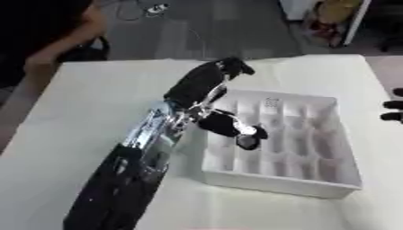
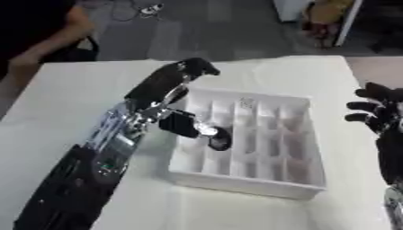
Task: Pick up objects on the table and place them in the box.
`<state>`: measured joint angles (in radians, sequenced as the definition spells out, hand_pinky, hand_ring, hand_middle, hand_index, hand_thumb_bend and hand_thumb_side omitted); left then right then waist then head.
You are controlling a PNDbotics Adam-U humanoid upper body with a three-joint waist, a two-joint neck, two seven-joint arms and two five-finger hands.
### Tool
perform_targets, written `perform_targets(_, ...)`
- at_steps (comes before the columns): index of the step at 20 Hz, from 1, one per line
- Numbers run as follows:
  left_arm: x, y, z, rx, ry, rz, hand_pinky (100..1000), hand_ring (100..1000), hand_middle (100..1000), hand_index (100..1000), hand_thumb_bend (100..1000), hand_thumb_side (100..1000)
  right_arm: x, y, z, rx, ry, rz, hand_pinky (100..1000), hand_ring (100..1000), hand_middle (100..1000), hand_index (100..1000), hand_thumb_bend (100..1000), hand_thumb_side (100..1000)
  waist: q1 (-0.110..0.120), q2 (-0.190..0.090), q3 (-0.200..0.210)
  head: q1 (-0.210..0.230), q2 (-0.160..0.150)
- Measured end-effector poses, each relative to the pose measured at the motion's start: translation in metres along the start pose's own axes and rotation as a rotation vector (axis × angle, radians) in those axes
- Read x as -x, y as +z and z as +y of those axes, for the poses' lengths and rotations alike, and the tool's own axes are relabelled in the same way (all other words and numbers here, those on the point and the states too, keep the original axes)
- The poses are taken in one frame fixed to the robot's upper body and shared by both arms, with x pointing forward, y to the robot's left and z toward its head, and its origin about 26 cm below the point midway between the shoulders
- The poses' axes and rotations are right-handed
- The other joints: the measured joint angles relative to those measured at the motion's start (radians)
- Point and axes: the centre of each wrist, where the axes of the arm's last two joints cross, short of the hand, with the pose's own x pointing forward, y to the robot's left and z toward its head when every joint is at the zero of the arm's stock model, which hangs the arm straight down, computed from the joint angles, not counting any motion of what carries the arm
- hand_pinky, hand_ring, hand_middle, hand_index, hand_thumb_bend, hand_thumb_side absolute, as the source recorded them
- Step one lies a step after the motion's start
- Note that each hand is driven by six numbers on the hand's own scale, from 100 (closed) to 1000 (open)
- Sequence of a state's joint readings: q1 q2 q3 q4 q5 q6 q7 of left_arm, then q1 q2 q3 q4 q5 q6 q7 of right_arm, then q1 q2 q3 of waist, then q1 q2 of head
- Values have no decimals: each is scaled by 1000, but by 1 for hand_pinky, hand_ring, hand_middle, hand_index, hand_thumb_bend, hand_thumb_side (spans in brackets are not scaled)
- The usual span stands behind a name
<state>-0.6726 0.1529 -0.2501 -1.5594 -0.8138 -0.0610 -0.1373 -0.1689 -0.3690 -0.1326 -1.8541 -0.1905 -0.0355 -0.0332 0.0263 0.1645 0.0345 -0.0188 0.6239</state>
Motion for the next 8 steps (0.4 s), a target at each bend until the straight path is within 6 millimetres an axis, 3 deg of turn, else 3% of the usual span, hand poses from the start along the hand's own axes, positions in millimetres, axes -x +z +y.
perform_targets(8, 35, 69, 49, -148, 20, 193, 814, 841, 809, 886, 986, 591, 1, 1, -4, 22, 12, 4, 600, 668, 709, 812, 100, 991, 2, 1, 17, -12, -1)
